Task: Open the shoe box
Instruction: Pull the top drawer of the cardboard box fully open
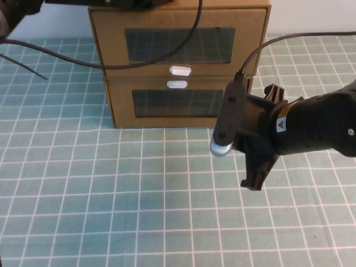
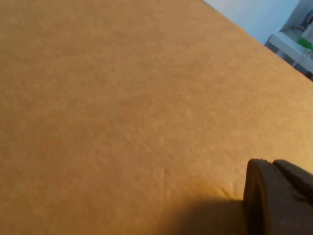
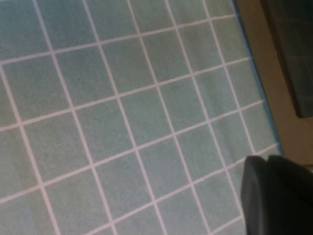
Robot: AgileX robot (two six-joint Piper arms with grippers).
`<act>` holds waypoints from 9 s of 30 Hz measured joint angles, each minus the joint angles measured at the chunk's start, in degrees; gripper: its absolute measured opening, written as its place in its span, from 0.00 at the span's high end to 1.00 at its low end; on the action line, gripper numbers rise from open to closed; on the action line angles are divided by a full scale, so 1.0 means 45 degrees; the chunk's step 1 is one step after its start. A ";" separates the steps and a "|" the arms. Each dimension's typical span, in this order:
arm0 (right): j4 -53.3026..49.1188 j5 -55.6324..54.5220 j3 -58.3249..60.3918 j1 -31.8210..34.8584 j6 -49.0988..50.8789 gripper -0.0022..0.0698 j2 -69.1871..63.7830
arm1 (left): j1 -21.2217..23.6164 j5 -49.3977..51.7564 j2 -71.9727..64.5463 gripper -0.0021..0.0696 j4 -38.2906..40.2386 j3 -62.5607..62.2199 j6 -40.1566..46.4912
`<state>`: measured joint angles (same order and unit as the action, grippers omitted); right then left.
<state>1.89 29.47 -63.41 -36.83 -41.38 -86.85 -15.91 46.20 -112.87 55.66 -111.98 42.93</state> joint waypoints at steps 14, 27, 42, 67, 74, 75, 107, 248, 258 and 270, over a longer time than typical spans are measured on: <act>-0.2935 -0.0573 -0.1371 -0.0553 0.1184 0.88 -0.0440 | 0.0000 0.0140 -0.0348 0.98 0.0482 -0.0275 -0.0054; -1.9645 0.2120 -0.1875 -0.3609 1.6884 0.87 -0.2921 | 0.0000 0.0646 -0.0348 0.98 -0.0139 -0.0407 -0.1488; -2.1403 0.2012 -0.2651 -0.3761 1.9291 0.49 -0.4460 | 0.0000 0.0550 -0.0218 0.98 -0.1526 -0.0465 -0.2941; -2.1484 0.1082 -0.5819 -0.2463 1.8631 0.60 -0.6843 | 0.0000 0.0600 -0.0218 0.98 -0.1526 -0.0518 -0.3063; -2.1583 0.1085 -0.5940 -0.2399 1.8521 0.93 -0.6983 | 0.0000 0.0600 -0.0218 0.98 -0.1568 -0.0539 -0.3111; -2.1605 0.1147 -0.5940 -0.2424 1.8485 0.94 -0.6983 | 0.0000 0.0600 -0.0218 0.98 -0.1568 -0.0539 -0.3111; -2.1210 0.3496 -0.0611 -0.5962 1.8849 0.96 -0.3708 | 0.0000 0.1151 -0.0170 0.98 -0.1648 -0.0539 -0.3267; -0.7023 0.6699 0.1463 -0.6397 1.1619 0.99 0.9563 | 0.2301 -0.5454 2.5217 0.98 -1.1041 2.5214 -0.8020; -0.7023 0.6699 0.1463 -0.6397 1.1619 0.99 0.9563 | 0.2301 -0.5454 2.5217 0.98 -1.1041 2.5214 -0.8020; -0.5746 0.6557 0.1488 -0.3549 1.1445 0.99 1.0627 | 0.2301 -0.5454 2.5224 0.98 -1.1041 2.5214 -0.8020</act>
<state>-23.96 58.98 -56.71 -52.80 10.12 -39.03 -5.56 21.65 0.64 5.97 1.48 6.84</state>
